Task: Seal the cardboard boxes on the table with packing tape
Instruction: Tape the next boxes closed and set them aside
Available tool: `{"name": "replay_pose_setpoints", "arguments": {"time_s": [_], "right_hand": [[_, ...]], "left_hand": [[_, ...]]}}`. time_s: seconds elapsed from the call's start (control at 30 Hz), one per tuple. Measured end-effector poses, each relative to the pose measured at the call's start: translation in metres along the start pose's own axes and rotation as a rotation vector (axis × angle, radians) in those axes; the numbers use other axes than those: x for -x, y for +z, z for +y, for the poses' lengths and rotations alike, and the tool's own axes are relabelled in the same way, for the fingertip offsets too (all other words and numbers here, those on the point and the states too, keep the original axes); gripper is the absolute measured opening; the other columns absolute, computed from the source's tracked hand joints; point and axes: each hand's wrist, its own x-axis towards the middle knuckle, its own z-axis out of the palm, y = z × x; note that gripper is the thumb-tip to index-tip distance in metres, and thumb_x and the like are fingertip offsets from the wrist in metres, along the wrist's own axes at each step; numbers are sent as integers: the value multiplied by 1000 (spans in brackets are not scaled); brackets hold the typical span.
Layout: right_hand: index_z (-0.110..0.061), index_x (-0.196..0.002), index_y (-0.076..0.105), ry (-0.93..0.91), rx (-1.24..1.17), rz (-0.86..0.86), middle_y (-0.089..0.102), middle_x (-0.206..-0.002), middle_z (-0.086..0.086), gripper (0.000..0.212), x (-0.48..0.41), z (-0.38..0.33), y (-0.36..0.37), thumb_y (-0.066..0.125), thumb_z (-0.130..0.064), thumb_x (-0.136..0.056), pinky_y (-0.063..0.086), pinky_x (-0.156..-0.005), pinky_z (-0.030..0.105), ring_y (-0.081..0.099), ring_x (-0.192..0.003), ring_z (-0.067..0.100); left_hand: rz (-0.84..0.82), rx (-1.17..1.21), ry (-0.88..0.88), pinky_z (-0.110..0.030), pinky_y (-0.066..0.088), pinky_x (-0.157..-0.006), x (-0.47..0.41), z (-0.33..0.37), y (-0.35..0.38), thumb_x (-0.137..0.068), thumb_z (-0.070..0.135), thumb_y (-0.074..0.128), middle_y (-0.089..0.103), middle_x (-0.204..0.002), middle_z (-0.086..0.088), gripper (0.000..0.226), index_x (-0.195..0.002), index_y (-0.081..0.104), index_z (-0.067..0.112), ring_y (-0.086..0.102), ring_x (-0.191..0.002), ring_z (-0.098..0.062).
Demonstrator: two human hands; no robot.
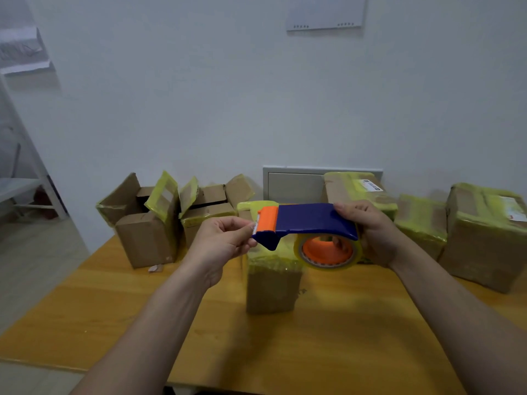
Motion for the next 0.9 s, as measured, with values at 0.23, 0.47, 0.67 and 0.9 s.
{"name": "replay_pose_setpoints", "arguments": {"time_s": [0.23,0.47,0.67,0.9], "right_hand": [[-15,-57,70,34,43,222,61,-58,9,38,16,-2,-31,59,-34,-88,44,-55,28,56,-53,21],[-7,-62,63,-13,115,281,60,-55,3,33,17,2,-40,59,-16,-93,45,-48,14,59,-50,9],[-17,-49,67,-33,164,211,61,-50,-1,51,15,-1,-46,55,-13,-98,44,-47,15,58,-47,8],[-7,-59,61,-41,166,182,59,-51,2,38,10,-4,-53,56,-16,-96,42,-46,15,55,-45,10]], "left_hand": [[90,-14,-32,-18,55,-57,7,-14,-25,-91,8,75,70,-68,-7,5,-92,76,3,64,-62,-11],[59,-128,-12,-23,57,-57,18,-21,-15,-91,10,76,73,-72,-11,8,-95,77,3,69,-63,-15],[67,-212,-19,-25,57,-57,17,-21,-10,-91,11,77,74,-73,-12,8,-94,77,3,72,-65,-19],[66,-327,4,-26,56,-56,11,-16,-3,-92,9,77,76,-73,-16,6,-90,75,4,73,-63,-19]]}}
